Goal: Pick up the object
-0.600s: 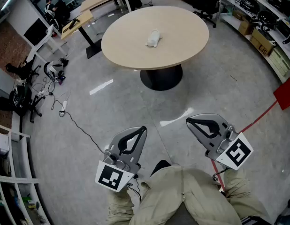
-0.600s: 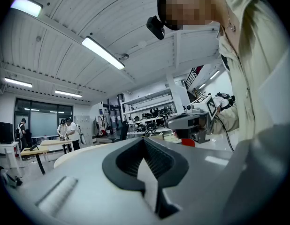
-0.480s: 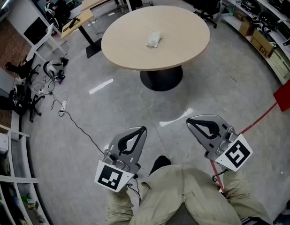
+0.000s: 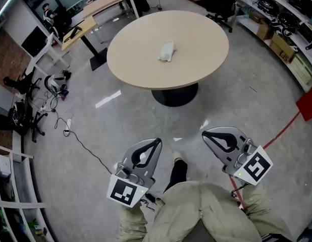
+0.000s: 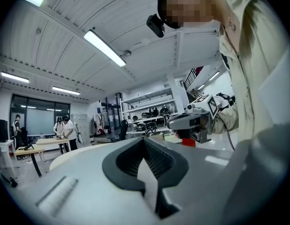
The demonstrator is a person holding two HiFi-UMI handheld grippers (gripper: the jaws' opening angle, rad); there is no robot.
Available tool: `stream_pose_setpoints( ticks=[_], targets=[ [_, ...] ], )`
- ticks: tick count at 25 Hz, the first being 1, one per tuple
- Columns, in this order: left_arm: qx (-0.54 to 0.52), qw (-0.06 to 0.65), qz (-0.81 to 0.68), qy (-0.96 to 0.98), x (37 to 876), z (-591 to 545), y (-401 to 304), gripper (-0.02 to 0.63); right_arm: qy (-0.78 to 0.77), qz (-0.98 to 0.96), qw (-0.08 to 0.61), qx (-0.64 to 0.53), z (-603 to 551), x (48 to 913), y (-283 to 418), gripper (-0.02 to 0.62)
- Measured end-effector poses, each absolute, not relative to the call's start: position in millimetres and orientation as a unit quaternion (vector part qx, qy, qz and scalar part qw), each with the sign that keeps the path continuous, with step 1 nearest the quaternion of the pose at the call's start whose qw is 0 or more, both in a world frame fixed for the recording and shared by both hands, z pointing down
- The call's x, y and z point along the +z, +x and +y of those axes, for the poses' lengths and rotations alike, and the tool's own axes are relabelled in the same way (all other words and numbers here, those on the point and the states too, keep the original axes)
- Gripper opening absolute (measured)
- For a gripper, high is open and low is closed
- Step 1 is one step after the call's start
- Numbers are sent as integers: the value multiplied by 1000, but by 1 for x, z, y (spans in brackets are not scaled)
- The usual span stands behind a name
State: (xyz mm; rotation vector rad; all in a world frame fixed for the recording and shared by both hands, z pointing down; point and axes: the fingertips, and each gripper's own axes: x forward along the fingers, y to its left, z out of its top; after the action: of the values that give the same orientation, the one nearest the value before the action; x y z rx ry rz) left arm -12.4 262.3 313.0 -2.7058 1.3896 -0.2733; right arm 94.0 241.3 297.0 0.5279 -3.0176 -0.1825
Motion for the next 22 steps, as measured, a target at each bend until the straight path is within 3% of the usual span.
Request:
stream_pose_setpoints(
  ticks=[13, 22],
  targets=[
    [-90, 52, 440, -892, 303, 121, -98, 6, 192, -979, 25, -64, 100, 284, 8, -5],
    [-87, 33, 424, -901, 317, 62, -112, 6, 208, -975, 43, -64, 46, 318, 7, -5]
  ],
)
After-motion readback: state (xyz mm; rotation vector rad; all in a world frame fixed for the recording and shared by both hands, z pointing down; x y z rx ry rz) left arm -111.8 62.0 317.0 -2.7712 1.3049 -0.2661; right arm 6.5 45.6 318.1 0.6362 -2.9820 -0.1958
